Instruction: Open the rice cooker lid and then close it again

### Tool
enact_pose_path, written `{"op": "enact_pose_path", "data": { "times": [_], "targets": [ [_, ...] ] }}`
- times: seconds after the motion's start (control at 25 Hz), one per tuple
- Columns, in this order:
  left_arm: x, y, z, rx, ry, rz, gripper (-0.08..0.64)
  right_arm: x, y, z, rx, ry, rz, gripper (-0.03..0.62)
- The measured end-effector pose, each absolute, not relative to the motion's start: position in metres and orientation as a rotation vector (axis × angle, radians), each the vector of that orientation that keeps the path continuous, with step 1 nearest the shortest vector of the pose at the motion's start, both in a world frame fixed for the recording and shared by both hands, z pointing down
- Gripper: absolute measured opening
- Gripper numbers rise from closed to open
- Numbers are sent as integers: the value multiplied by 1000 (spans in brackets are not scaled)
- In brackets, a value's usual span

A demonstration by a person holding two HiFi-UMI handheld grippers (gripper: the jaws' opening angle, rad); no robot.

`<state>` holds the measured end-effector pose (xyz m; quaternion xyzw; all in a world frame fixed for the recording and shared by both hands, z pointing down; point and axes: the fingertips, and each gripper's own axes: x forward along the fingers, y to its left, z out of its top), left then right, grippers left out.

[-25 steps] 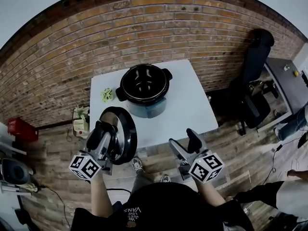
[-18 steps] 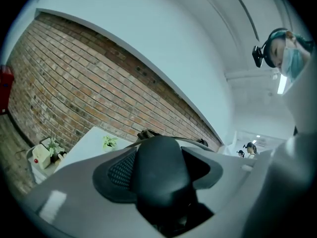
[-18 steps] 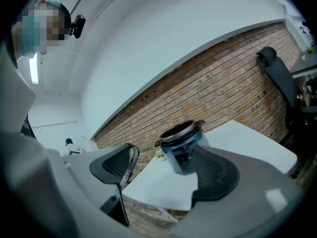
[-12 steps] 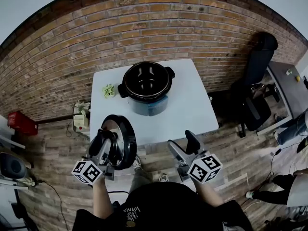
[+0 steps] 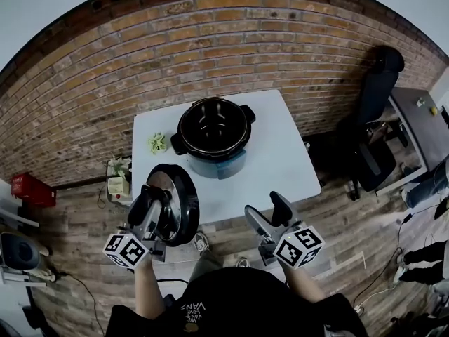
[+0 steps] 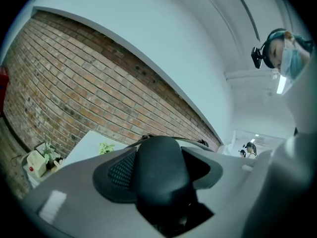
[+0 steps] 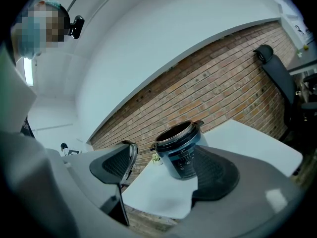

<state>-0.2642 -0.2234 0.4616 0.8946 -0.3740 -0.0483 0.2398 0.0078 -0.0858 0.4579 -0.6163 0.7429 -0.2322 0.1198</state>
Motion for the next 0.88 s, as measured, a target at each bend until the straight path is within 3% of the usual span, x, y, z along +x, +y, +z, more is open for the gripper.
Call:
{"op": "enact_pose_path", "data": {
  "times": [0.4, 0.88],
  "targets": [
    [-211, -307, 405, 2719, -833, 13, 281, 17, -126, 451, -1877, 2075, -657, 394],
    [-63, -367, 375, 3087, -176, 354, 281, 47, -121, 461, -2089, 1751, -618, 394]
  ]
}}
